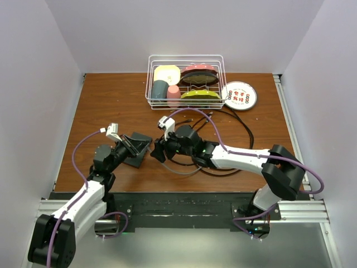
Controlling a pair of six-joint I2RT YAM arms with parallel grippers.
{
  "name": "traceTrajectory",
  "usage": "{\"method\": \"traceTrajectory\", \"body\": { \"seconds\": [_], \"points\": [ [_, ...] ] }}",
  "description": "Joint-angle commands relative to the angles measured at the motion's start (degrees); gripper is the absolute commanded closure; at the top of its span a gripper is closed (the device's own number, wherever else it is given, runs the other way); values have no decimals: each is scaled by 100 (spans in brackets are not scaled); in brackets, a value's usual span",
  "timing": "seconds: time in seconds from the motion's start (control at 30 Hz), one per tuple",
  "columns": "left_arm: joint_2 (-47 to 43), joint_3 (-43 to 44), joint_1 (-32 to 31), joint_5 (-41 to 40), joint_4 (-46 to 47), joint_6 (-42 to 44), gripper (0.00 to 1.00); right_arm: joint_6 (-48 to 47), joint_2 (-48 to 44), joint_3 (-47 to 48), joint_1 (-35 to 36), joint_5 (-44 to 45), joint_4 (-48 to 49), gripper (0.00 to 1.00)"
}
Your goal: Insert the plug into the switch port
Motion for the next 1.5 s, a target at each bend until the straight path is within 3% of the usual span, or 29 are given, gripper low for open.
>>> {"method": "traceTrajectory", "body": {
  "seconds": [0.0, 0.17, 0.5, 0.83, 0.93, 1.1, 1.23, 1.3, 1.33, 1.37, 1.43, 1.47],
  "points": [
    [93, 179, -8, 48, 176, -53, 100, 49, 108, 357, 21, -161, 310, 41],
    [190, 196, -25, 92, 247, -53, 100, 163, 257, 392, 38, -249, 442, 53],
    [260, 205, -43, 83, 282, -53, 100, 234, 530, 542, 56, -328, 451, 57],
    [269, 179, -61, 101, 317, -62, 100, 357, 723, 568, 82, -240, 547, 68],
    [260, 179, -61, 110, 317, -62, 100, 392, 741, 568, 82, -170, 600, 76],
    [260, 188, -69, 145, 317, -62, 100, 471, 732, 542, 82, 50, 662, 100],
    [252, 205, -69, 154, 291, -9, 100, 480, 609, 454, 91, 287, 697, 100],
    [287, 275, -69, 101, 142, 175, 84, 401, 548, 471, 82, 410, 513, 100],
    [295, 397, -69, 75, -59, 254, 61, 366, 530, 472, 82, 419, 469, 100],
    [339, 494, -69, 48, -244, 472, 48, 322, 495, 480, 82, 463, 425, 100],
    [357, 827, -69, -241, -822, 667, 29, 234, 425, 480, 73, 481, 188, 100],
    [348, 942, -69, -468, -982, 859, 25, 216, 390, 472, 73, 498, 65, 100]
  ]
}}
